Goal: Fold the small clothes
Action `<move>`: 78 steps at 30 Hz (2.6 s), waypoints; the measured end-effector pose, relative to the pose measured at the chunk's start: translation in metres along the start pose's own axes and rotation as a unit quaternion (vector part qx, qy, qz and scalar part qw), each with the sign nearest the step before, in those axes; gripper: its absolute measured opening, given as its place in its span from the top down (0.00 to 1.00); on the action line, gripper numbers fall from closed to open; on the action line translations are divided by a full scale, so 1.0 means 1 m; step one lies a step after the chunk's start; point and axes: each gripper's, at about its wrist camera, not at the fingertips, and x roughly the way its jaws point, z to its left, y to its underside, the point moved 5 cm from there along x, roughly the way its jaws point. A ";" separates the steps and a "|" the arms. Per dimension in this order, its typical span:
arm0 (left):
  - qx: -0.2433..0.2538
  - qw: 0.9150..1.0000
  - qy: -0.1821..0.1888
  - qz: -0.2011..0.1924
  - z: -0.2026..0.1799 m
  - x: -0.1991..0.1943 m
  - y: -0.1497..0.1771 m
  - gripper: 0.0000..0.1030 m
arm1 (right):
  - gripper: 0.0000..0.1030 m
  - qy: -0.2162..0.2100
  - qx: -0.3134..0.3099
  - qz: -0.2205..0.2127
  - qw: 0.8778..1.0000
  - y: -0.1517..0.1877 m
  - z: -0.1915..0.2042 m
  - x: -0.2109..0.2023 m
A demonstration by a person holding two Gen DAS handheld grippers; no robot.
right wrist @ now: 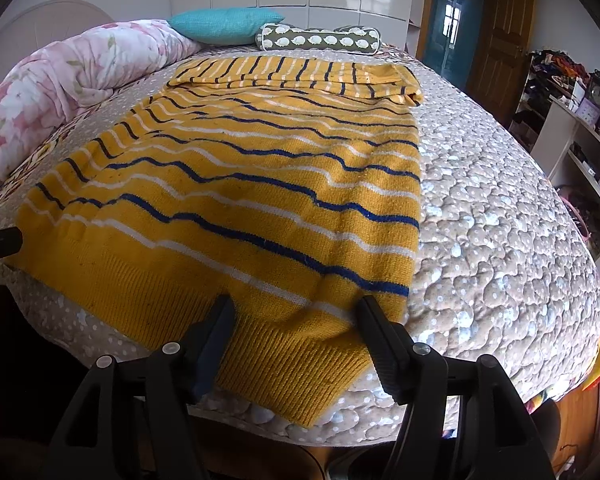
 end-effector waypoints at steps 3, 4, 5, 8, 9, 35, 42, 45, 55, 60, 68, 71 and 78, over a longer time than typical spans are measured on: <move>-0.001 1.000 0.002 0.002 0.001 0.001 0.001 0.02 | 0.33 0.002 -0.001 -0.002 1.000 0.000 0.000 0.000; -0.002 1.000 0.002 0.003 0.001 0.001 0.002 0.02 | 0.33 0.002 -0.001 -0.004 1.000 0.000 0.000 -0.001; -0.002 1.000 0.002 0.003 0.002 0.002 0.002 0.02 | 0.32 0.003 -0.001 -0.006 1.000 0.000 0.000 -0.001; -0.003 1.000 0.003 0.003 0.002 0.002 0.002 0.02 | 0.32 0.006 -0.002 -0.010 1.000 0.000 0.001 0.000; -0.003 1.000 0.003 0.003 0.002 0.002 0.002 0.02 | 0.32 0.007 -0.002 -0.011 1.000 0.001 0.003 -0.001; -0.037 0.999 -0.004 -0.006 0.023 -0.001 -0.005 0.02 | 0.46 -0.090 0.162 0.002 0.983 0.008 -0.071 -0.010; -0.054 0.998 -0.003 -0.011 0.033 0.002 -0.005 0.02 | 0.44 -0.099 0.155 0.000 0.983 0.009 -0.062 -0.010; -0.052 0.999 -0.006 -0.011 0.037 0.003 -0.012 0.02 | 0.43 -0.123 0.149 0.004 0.981 0.009 -0.052 -0.008; -0.034 0.999 -0.025 -0.035 0.033 0.029 -0.051 0.02 | 0.43 -0.139 0.120 0.009 0.983 0.008 -0.032 -0.004; -0.023 0.999 -0.023 0.005 0.025 0.064 -0.038 0.10 | 0.43 -0.132 0.112 0.008 0.985 0.010 -0.032 -0.003; -0.040 0.999 -0.021 -0.023 0.028 0.069 -0.028 0.03 | 0.32 -0.107 0.076 0.002 0.991 0.010 -0.020 0.000; -0.056 0.998 -0.012 -0.025 0.034 0.072 -0.026 0.00 | 0.29 -0.093 0.059 -0.002 0.994 0.010 -0.015 0.001; -0.056 0.997 -0.018 -0.043 0.033 0.071 -0.024 0.00 | 0.22 -0.086 0.050 -0.001 0.995 0.010 -0.009 0.004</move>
